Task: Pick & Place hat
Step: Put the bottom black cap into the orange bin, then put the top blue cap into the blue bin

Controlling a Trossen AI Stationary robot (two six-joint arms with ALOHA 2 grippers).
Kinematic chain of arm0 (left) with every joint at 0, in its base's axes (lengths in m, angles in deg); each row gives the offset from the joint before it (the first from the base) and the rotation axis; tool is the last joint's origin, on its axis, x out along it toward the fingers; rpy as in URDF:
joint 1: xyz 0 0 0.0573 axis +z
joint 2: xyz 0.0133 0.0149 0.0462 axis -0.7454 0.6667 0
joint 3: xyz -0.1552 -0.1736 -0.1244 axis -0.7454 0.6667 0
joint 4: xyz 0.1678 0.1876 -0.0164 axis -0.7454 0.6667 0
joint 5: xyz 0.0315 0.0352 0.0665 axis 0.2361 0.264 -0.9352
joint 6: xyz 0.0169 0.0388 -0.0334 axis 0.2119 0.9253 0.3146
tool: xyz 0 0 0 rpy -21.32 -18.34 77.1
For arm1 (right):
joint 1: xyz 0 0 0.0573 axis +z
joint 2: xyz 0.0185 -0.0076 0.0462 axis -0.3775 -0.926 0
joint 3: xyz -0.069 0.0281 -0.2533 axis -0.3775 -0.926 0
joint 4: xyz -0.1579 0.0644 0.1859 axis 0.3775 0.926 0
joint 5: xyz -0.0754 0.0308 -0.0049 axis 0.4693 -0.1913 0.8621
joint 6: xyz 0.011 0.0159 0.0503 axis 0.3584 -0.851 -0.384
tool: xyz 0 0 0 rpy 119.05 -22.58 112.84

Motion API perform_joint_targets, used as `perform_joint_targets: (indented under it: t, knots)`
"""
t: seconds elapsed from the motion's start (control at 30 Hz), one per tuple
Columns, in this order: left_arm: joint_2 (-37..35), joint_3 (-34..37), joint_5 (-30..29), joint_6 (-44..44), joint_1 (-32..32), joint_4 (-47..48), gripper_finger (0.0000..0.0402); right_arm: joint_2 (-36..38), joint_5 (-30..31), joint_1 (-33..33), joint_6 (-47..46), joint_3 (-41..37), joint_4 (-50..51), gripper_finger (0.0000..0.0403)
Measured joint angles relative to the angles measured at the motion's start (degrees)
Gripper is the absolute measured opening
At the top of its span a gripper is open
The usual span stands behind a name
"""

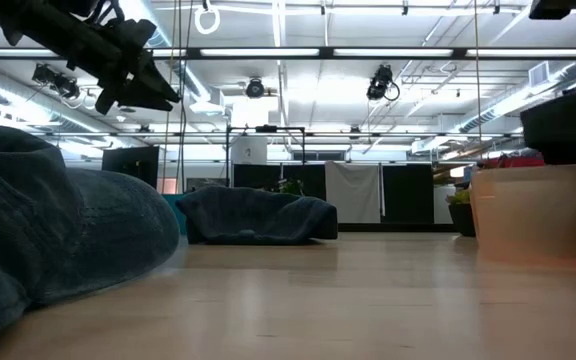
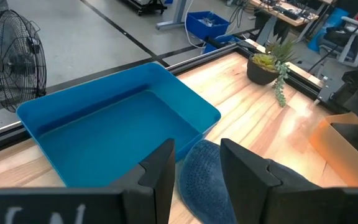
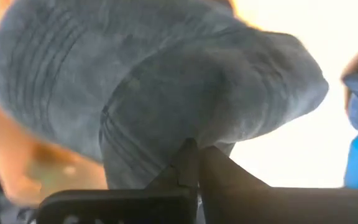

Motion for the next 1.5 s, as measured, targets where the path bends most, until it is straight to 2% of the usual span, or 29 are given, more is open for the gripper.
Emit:
perform_joint_targets:
  t: [0.13, 0.3, 0.63, 0.77, 0.9, 1.0, 1.17, 1.23, 1.37, 1.5]
  knots:
    - [0.01, 0.00, 0.00, 0.00, 0.00, 0.00, 0.0133, -0.63, 0.19, -0.07, -5.72, 0.00, -3.62, 0.0010]
    - [0.02, 0.00, 0.00, 0.00, 0.00, 0.00, 0.0133, -0.65, -1.72, -0.07, -10.27, 0.00, -9.34, 0.0048]
    - [0.02, 0.00, 0.00, -0.02, 0.00, 0.00, 0.0133, -0.62, -1.83, -0.05, -23.06, 0.75, -2.63, 0.0130]
    - [0.02, 0.00, 0.63, -0.07, 0.00, -0.02, 0.0133, -0.60, 0.37, -0.07, -24.92, 3.80, -2.32, 0.0148]
    - [0.02, 0.00, 4.57, -0.01, 0.00, -0.48, 0.0133, -0.59, 2.43, -0.07, -28.94, 9.68, -0.93, 0.0153]
    - [0.02, 0.00, 7.90, 2.40, -0.01, -1.58, 0.0133, -0.54, 7.25, -0.07, -29.76, 14.34, -1.66, 0.0151]
    - [0.00, 0.00, 15.89, 9.42, -0.07, -2.92, 0.0133, -0.52, 24.63, -0.41, -27.57, 17.22, -9.68, 0.0142]
    - [0.00, 0.00, 18.68, 10.80, -0.07, -3.44, 0.0133, -0.52, 28.75, -1.46, -29.18, 17.15, -11.80, 0.0139]
    - [0.00, 0.00, 20.41, 9.39, -0.07, -3.85, 0.0133, -0.54, 29.71, -6.32, -36.84, 15.01, -12.64, 0.0132]
    - [0.00, 0.00, 20.41, 9.03, -0.07, -3.88, 0.0133, -0.54, 29.68, -14.01, -39.74, 10.77, -20.89, 0.0123]
